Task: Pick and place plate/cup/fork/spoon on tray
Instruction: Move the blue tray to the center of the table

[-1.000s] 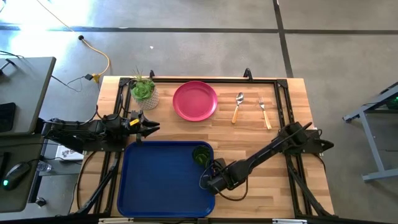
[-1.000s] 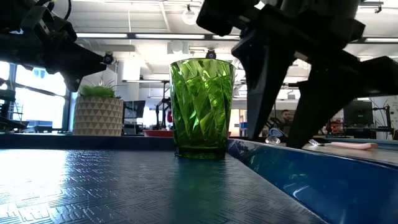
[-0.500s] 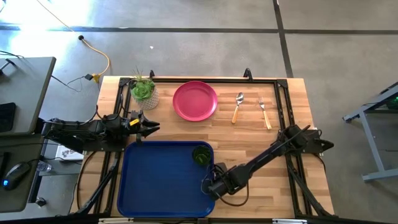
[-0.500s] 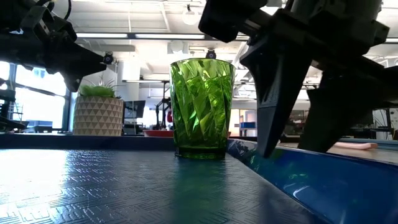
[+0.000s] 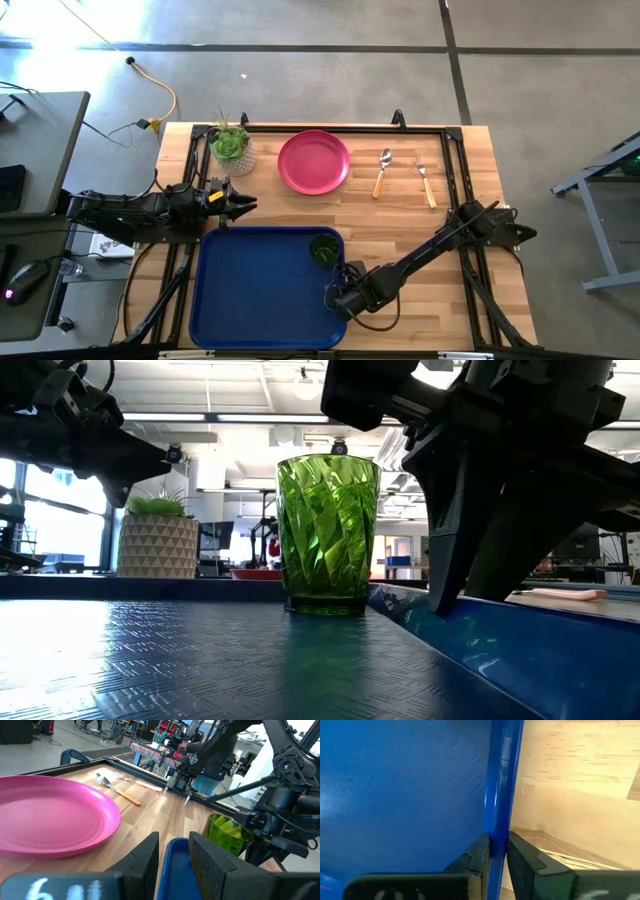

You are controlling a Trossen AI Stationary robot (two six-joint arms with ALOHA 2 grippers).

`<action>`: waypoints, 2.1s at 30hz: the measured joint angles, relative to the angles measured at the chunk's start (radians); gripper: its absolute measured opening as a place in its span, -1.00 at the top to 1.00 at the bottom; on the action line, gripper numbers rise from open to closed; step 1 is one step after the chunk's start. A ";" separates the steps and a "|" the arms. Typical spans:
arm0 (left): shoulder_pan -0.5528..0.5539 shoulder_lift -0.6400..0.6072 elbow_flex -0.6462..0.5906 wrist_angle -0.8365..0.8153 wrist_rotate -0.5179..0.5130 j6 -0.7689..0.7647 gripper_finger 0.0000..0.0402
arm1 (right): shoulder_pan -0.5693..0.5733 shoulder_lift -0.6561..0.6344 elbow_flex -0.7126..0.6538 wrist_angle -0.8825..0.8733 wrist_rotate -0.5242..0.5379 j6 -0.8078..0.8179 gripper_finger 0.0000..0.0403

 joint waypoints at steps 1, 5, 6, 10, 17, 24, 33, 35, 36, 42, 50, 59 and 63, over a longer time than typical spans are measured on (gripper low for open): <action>0.000 0.000 0.000 0.000 0.000 0.000 0.51 | 0.000 0.000 0.000 -0.004 0.000 0.009 0.80; 0.000 0.000 0.000 0.000 0.000 0.000 0.51 | 0.003 -0.001 0.000 -0.014 0.001 0.029 0.82; 0.000 0.000 0.000 0.000 0.000 0.000 0.51 | 0.006 -0.001 0.000 -0.019 0.005 0.040 0.82; 0.000 0.000 0.000 0.000 0.000 0.001 0.51 | 0.020 -0.002 0.001 -0.048 0.010 0.087 0.82; 0.000 0.000 0.000 0.000 0.000 0.001 0.51 | 0.049 -0.003 0.002 -0.087 0.013 0.161 0.82; 0.000 0.000 0.000 0.000 0.000 0.000 0.51 | 0.072 -0.010 0.002 -0.151 0.012 0.188 0.82; 0.000 0.000 0.000 0.000 0.000 0.000 0.51 | 0.098 -0.049 -0.004 -0.334 -0.074 0.200 0.83; 0.000 0.000 0.000 0.000 0.000 0.000 0.51 | 0.103 -0.049 -0.004 -0.331 -0.081 0.204 0.83; 0.000 0.000 0.000 0.000 0.000 0.000 0.51 | 0.106 -0.049 -0.004 -0.333 -0.082 0.209 0.83; 0.000 0.000 0.000 0.000 0.000 0.000 0.51 | 0.120 -0.049 -0.004 -0.386 -0.106 0.226 0.83; 0.000 0.000 0.000 0.001 0.000 -0.001 0.51 | 0.137 -0.058 -0.039 -0.386 -0.129 0.242 0.83; 0.000 0.000 0.000 0.002 0.000 -0.051 0.51 | 0.139 -0.071 -0.051 -0.462 -0.137 0.239 0.83; 0.000 0.000 0.000 0.002 0.000 -0.052 0.51 | 0.141 -0.079 -0.052 -0.489 -0.149 0.239 0.83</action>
